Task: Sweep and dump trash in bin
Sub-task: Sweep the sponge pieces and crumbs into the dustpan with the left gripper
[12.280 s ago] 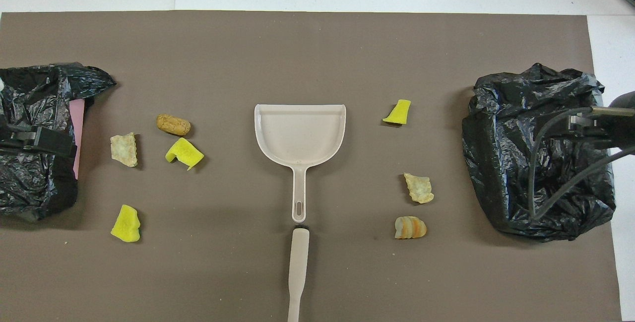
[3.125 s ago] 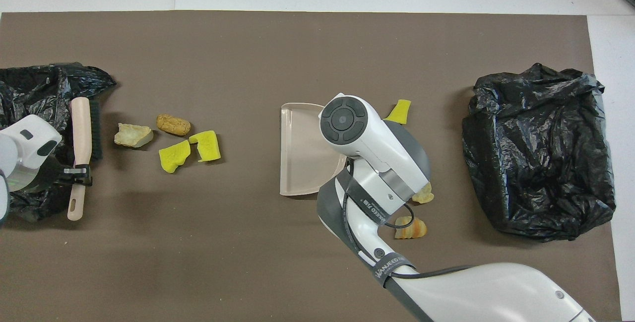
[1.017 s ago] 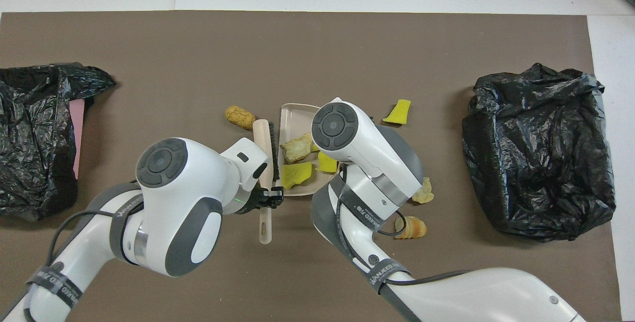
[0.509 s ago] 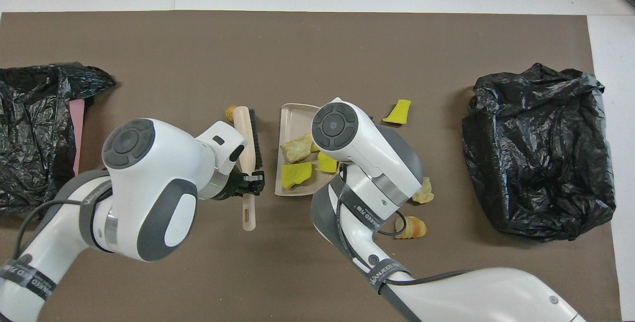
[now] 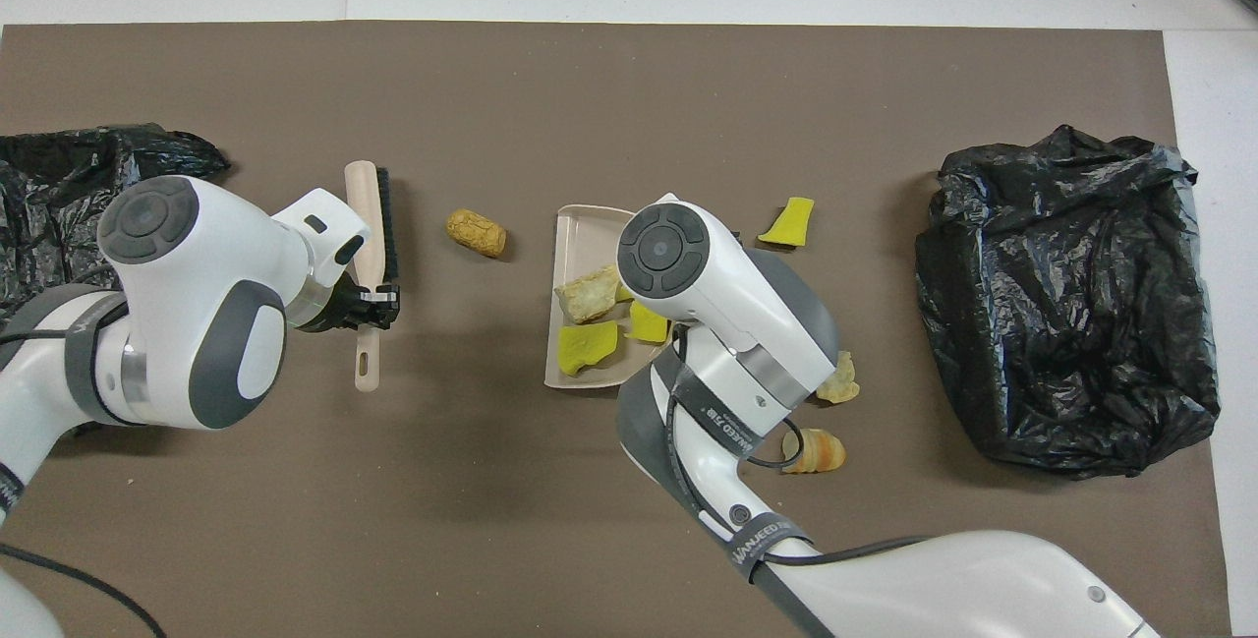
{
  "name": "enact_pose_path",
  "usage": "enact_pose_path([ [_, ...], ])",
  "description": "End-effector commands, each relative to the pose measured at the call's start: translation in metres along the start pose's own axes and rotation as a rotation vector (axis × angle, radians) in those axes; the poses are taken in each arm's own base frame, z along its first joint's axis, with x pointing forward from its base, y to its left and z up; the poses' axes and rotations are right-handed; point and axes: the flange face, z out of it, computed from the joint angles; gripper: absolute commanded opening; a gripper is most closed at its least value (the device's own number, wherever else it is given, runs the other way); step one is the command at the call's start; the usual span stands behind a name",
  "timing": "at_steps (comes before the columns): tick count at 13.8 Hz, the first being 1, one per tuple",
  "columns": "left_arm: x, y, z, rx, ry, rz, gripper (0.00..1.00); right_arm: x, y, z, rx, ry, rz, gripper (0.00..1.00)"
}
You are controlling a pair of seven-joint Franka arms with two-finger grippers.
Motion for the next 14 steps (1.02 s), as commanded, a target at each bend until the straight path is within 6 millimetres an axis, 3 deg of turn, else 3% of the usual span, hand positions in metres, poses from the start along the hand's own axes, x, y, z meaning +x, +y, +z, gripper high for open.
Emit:
enact_pose_path([
  [1, -0.005, 0.038, -0.004, 0.023, 0.009, 0.082, 0.00, -0.006, -0.002, 0.001, -0.005, -0.014, 0.038, 0.00],
  [5, -0.041, 0.094, 0.002, 0.049, -0.046, 0.234, 0.00, -0.006, -0.002, 0.001, -0.004, -0.015, 0.051, 0.00],
  [6, -0.044, 0.100, 0.003, 0.050, -0.052, 0.255, 0.00, -0.006, -0.002, 0.001, -0.004, -0.015, 0.049, 0.00],
  [8, -0.075, 0.135, 0.007, 0.056, -0.073, 0.318, 0.00, -0.006, -0.002, 0.001, -0.005, -0.014, 0.049, 0.00],
  [10, -0.090, 0.160, 0.008, 0.046, -0.075, 0.316, 0.00, -0.006, -0.002, 0.001, -0.006, -0.012, 0.049, 0.00],
  [12, -0.089, 0.158, 0.008, 0.044, -0.073, 0.282, 0.00, -0.006, -0.002, 0.001, -0.007, -0.011, 0.049, 0.00],
  [14, -0.079, 0.144, 0.005, 0.043, -0.078, 0.251, 0.00, -0.006, -0.002, 0.001, -0.008, -0.011, 0.051, 0.00],
])
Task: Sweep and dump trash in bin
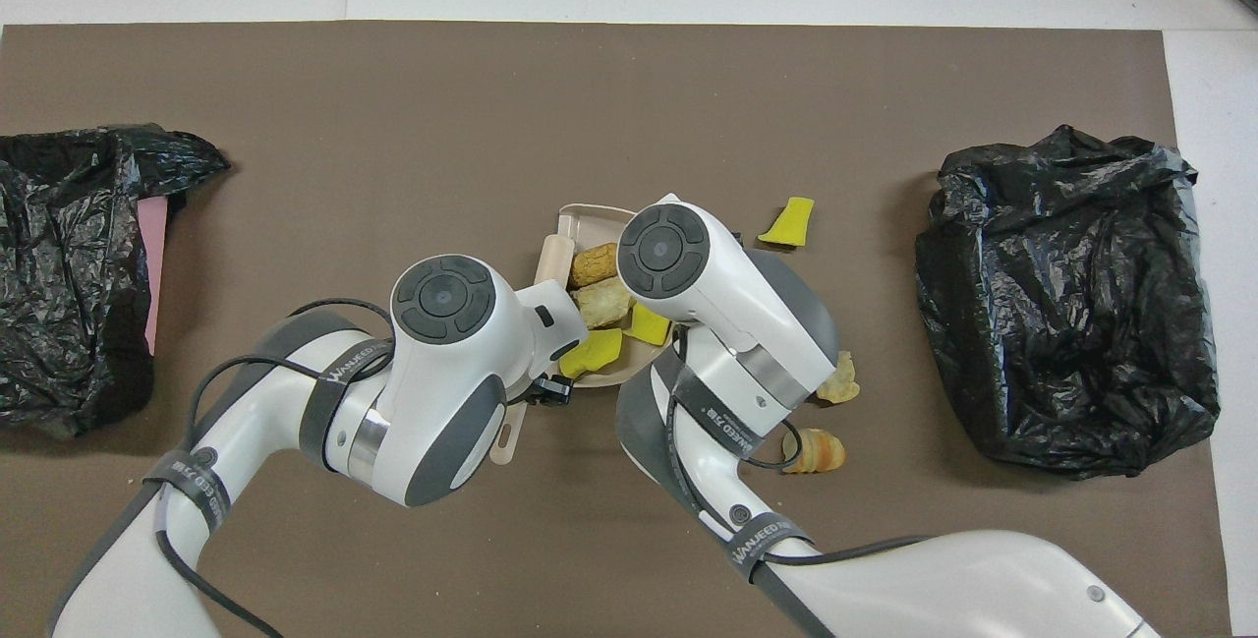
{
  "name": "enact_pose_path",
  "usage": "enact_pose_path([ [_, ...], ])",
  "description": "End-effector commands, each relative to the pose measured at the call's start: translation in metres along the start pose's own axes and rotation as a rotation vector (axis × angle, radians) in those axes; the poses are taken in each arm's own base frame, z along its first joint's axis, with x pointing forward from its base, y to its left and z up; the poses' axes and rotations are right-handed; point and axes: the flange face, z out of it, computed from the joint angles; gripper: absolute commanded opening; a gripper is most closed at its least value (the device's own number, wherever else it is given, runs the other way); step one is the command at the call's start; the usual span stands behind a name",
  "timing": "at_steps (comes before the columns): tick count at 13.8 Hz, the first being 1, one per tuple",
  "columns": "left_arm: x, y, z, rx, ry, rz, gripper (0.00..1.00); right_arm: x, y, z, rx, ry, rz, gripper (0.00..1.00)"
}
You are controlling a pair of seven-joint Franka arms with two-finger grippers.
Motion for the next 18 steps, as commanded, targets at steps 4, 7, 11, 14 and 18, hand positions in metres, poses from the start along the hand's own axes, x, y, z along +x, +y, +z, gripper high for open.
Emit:
enact_pose_path([
  [4, -0.011, -0.058, -0.043, -0.006, -0.032, -0.150, 0.00, -0.016, 0.005, -0.010, -0.018, 0.019, 0.106, 0.00],
  [7, -0.033, -0.057, -0.064, 0.007, -0.054, -0.190, 0.00, -0.048, 0.021, -0.024, -0.030, 0.044, 0.125, 0.00],
  [11, -0.070, -0.024, -0.045, 0.029, -0.031, -0.246, 0.00, -0.111, 0.034, -0.040, -0.036, 0.069, 0.129, 0.00],
  [14, -0.119, 0.005, -0.018, 0.015, 0.057, -0.286, 0.00, -0.177, 0.045, -0.047, -0.040, 0.069, 0.147, 0.00],
  [18, -0.156, 0.049, 0.003, 0.001, 0.090, -0.325, 0.00, -0.261, 0.056, -0.059, -0.028, 0.053, 0.254, 0.00],
])
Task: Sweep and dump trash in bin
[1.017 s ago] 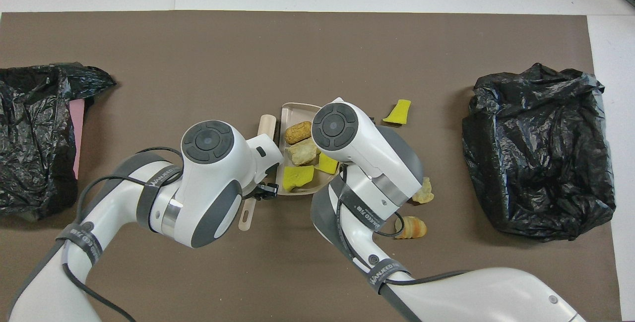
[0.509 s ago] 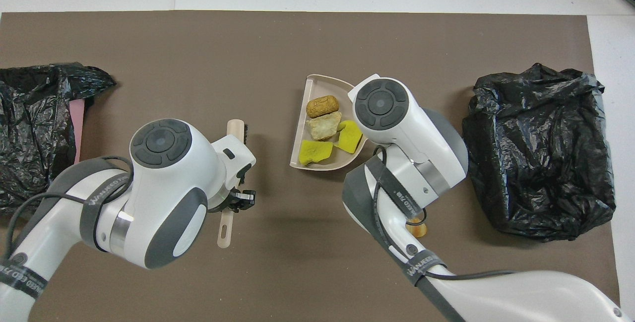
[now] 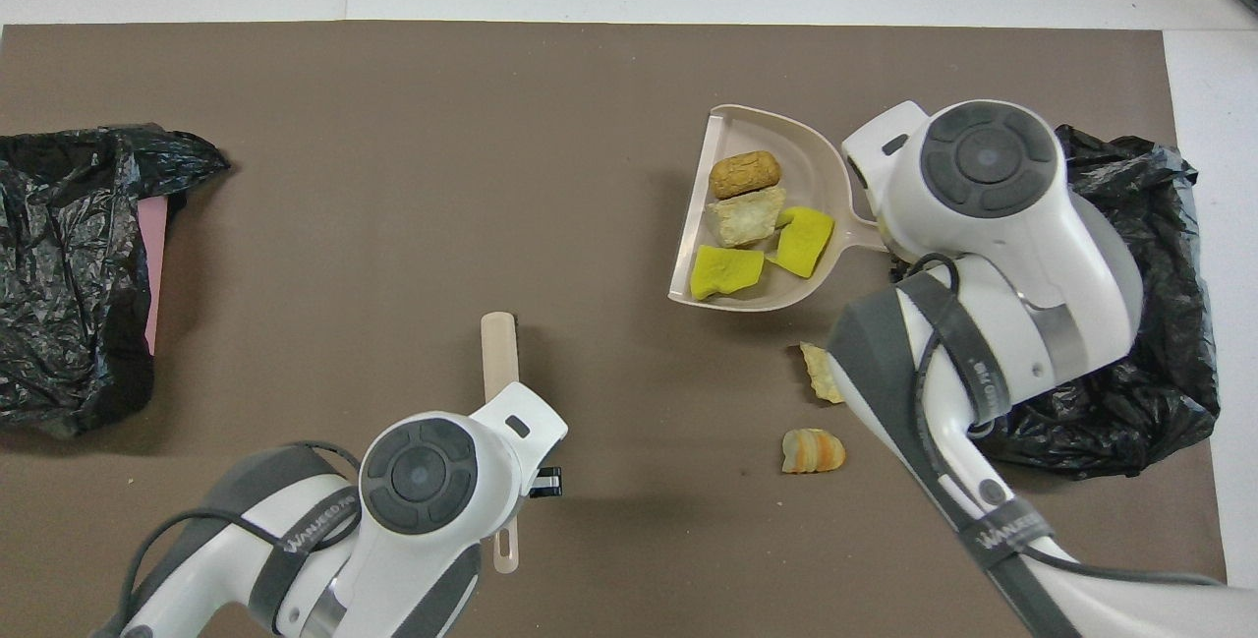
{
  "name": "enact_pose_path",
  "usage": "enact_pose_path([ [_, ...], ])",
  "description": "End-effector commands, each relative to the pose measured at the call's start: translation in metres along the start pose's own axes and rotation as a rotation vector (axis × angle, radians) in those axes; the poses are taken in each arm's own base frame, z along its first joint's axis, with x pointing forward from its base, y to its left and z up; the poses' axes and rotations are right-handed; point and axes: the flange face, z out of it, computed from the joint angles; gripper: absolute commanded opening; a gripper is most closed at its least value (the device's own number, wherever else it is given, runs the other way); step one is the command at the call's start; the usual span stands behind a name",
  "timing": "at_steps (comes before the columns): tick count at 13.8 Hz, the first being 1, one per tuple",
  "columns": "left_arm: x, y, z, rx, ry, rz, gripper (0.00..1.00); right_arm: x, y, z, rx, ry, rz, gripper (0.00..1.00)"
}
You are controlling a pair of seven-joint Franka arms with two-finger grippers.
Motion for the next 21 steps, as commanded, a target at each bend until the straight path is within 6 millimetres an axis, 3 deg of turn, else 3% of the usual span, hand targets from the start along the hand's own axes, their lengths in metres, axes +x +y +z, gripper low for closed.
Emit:
enact_pose_path([
  [1, -0.035, 0.013, 0.016, -0.036, 0.048, -0.030, 0.00, -0.054, 0.005, -0.015, 0.019, 0.003, 0.049, 0.00],
  [3, -0.045, 0.026, 0.039, -0.030, 0.045, -0.032, 0.00, -0.090, 0.006, -0.026, 0.050, -0.025, 0.105, 0.00],
  [5, -0.045, 0.027, 0.045, -0.019, 0.032, -0.029, 0.00, -0.125, 0.009, -0.028, 0.097, -0.054, 0.164, 0.00],
  [6, -0.039, 0.028, 0.046, -0.015, 0.026, -0.036, 0.59, -0.146, 0.012, -0.022, 0.134, -0.071, 0.192, 0.00],
  [7, -0.033, 0.033, 0.038, -0.026, 0.032, -0.032, 1.00, -0.168, 0.014, -0.014, 0.179, -0.070, 0.237, 0.00],
  [11, 0.015, 0.021, 0.006, -0.063, 0.056, -0.106, 1.00, -0.249, 0.016, 0.006, 0.269, -0.060, 0.283, 0.00],
  [15, 0.101, -0.015, -0.029, -0.074, 0.057, -0.118, 1.00, -0.263, -0.003, 0.008, 0.356, -0.159, 0.264, 0.00],
  [17, 0.140, -0.033, -0.049, -0.076, 0.049, -0.091, 1.00, -0.268, -0.002, 0.005, 0.341, -0.240, 0.241, 0.00],
  [19, 0.162, -0.058, -0.069, -0.093, 0.074, -0.095, 1.00, -0.274, 0.004, 0.009, 0.374, -0.268, 0.237, 0.00],
  [21, 0.176, -0.089, -0.091, -0.094, 0.074, -0.086, 1.00, -0.284, 0.022, 0.016, 0.422, -0.294, 0.259, 0.00],
])
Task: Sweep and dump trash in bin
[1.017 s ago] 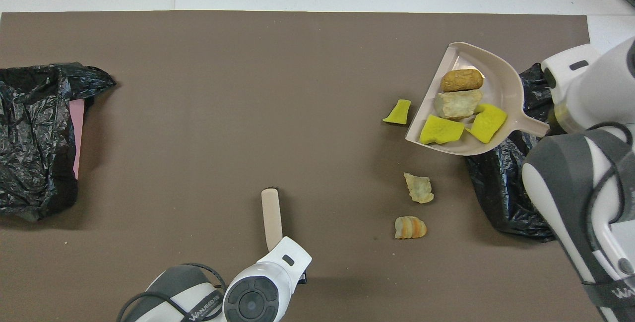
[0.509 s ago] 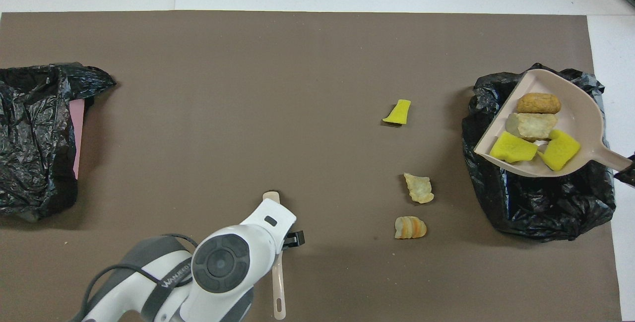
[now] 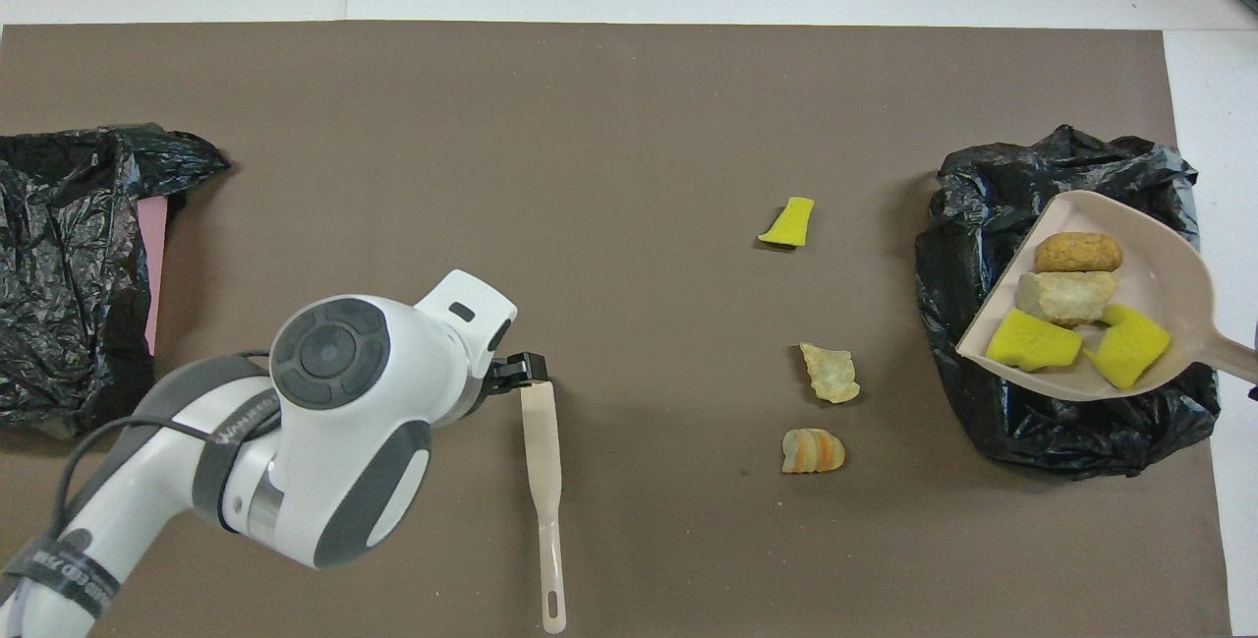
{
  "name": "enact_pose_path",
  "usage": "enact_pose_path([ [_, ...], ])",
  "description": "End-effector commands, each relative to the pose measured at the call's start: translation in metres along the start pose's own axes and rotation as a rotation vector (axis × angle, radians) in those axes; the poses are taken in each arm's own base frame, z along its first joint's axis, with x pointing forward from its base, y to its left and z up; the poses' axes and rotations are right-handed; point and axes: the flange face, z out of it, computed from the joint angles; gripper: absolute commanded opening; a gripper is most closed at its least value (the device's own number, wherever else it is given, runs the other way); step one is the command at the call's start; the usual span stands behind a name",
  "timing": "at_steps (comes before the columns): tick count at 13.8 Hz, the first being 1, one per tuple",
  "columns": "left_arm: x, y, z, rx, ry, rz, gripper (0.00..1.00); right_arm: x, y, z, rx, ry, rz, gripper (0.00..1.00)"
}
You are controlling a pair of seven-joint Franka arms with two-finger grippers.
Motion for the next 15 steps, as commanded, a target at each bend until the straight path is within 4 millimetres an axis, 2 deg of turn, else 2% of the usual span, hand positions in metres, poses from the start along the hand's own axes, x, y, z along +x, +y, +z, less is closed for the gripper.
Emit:
enact_pose_path([
  [1, 0.025, -0.032, -0.032, 0.011, -0.020, 0.040, 1.00, -0.006, 0.035, -0.006, 0.059, -0.059, 0.000, 0.00],
  [4, 0.053, -0.088, -0.070, 0.008, -0.045, 0.095, 1.00, -0.005, 0.045, -0.014, 0.087, -0.149, 0.005, 0.00],
  [5, 0.059, -0.100, -0.082, 0.005, -0.043, 0.103, 1.00, -0.005, 0.051, -0.026, 0.078, -0.173, 0.011, 0.00],
  [7, 0.067, -0.117, -0.100, 0.017, -0.032, 0.113, 1.00, 0.009, 0.066, -0.037, 0.106, -0.251, 0.002, 0.00],
  [8, 0.072, -0.129, -0.110, 0.028, -0.021, 0.118, 1.00, 0.009, 0.073, -0.043, 0.100, -0.280, 0.002, 0.00],
  [12, 0.084, -0.167, -0.147, 0.052, -0.013, 0.143, 1.00, 0.026, 0.068, -0.063, 0.024, -0.385, -0.047, 0.00],
  [14, 0.083, -0.175, -0.163, 0.080, -0.007, 0.155, 1.00, 0.032, 0.064, -0.071, -0.010, -0.426, -0.047, 0.00],
  [15, 0.082, -0.186, -0.170, 0.083, -0.004, 0.136, 1.00, 0.036, 0.061, -0.075, -0.024, -0.440, -0.048, 0.00],
])
